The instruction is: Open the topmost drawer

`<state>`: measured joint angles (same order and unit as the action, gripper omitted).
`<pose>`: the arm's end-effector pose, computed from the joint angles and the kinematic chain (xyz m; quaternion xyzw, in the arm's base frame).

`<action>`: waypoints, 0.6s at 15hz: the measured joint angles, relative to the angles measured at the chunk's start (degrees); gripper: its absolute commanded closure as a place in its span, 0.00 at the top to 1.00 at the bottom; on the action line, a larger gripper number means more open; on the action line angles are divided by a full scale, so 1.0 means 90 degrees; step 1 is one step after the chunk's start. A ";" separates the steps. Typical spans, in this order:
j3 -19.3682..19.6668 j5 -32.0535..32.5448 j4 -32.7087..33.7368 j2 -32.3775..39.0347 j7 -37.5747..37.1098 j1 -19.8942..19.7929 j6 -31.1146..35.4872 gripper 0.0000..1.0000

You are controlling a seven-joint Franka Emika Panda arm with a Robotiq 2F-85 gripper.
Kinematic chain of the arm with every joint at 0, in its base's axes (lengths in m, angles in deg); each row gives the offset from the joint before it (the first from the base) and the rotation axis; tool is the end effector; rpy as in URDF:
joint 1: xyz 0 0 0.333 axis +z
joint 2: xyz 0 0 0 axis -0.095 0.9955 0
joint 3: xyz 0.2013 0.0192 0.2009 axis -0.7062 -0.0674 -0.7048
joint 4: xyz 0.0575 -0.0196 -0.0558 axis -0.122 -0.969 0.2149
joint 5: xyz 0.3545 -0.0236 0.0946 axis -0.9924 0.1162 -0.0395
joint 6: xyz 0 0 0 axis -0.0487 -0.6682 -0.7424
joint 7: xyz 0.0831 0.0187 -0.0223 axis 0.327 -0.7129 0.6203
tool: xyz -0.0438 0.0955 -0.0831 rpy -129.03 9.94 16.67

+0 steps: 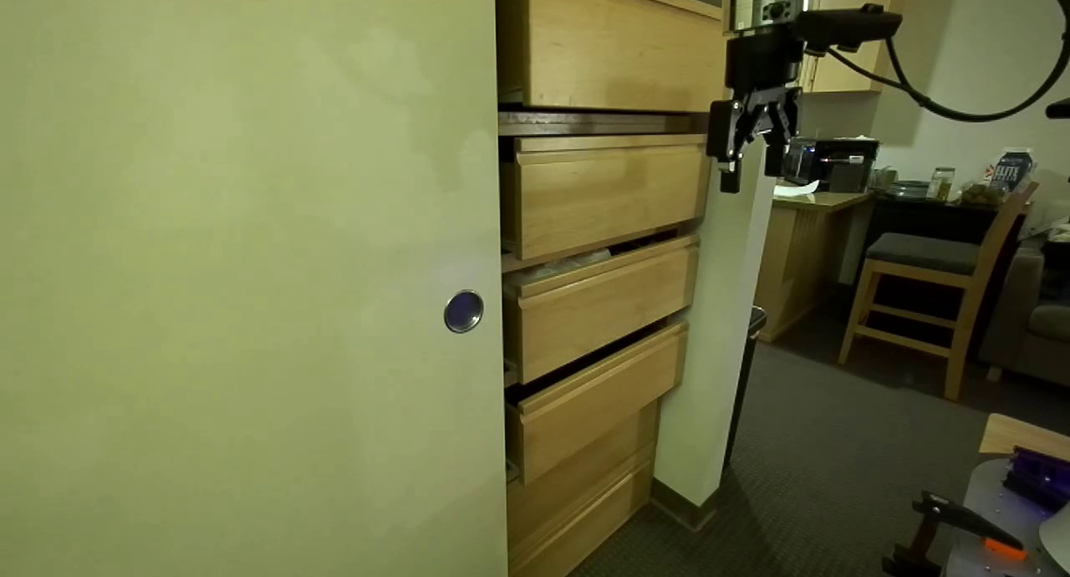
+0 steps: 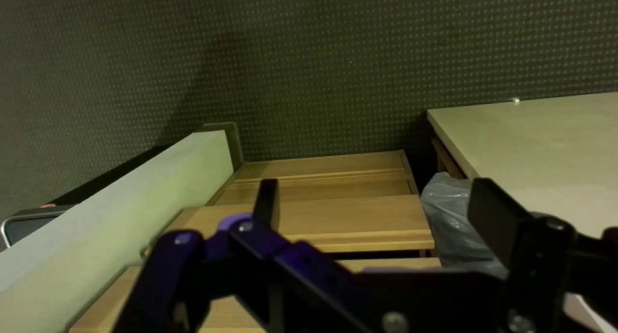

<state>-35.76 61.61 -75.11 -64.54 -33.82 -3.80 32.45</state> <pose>0.4065 0.1546 0.5051 0.9946 -0.0773 -0.0049 0.0696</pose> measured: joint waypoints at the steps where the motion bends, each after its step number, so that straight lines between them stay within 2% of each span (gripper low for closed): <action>1: 0.0035 0.0012 0.0004 0.0000 0.0000 0.0034 0.0000 1.00; 9: 0.0322 0.0530 0.0605 -0.0021 0.0292 0.0111 -0.0002 1.00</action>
<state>-32.87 66.38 -69.66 -64.73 -31.19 -2.80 32.43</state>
